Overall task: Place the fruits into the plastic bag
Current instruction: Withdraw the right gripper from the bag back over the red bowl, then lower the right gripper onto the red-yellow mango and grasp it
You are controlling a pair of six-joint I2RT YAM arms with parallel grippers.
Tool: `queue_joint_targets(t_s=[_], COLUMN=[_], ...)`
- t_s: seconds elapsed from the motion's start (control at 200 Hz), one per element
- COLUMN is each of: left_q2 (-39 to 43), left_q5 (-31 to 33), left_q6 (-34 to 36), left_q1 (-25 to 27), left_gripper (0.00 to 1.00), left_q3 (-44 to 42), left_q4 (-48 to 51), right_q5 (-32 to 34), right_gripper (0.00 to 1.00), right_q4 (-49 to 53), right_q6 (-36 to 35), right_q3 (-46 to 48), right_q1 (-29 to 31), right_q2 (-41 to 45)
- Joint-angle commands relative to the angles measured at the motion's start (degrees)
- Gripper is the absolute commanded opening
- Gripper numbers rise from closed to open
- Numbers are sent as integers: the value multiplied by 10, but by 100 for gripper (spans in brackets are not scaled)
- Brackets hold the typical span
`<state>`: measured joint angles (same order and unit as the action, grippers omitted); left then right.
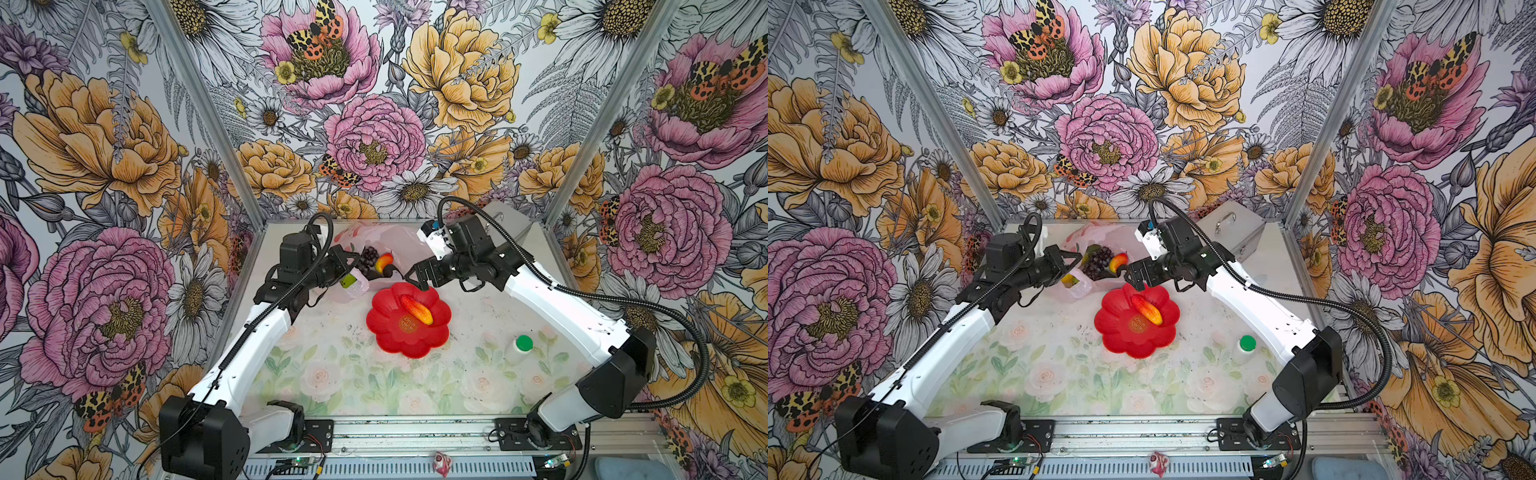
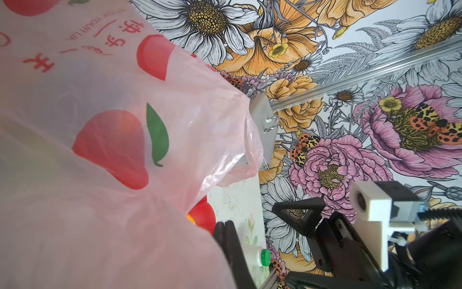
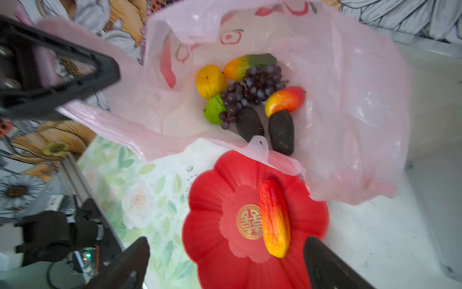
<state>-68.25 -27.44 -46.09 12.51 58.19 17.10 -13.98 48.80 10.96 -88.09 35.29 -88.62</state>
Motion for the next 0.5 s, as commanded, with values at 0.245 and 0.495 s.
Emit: queue_joint_targets(t_s=[0.245,0.495], left_q2=[-3,-1], left_q5=[28,33], left_q6=[19,19], left_q1=[1,-1], left_gripper=[0,0], left_q3=[5,7], left_q4=[11,15], right_q5=[78,61], right_gripper=[84,73], right_q4=[151,162], right_q6=[-55,-40], right_q3=[-61,-84], right_q1=[29,47], right_q2=[-81,-156])
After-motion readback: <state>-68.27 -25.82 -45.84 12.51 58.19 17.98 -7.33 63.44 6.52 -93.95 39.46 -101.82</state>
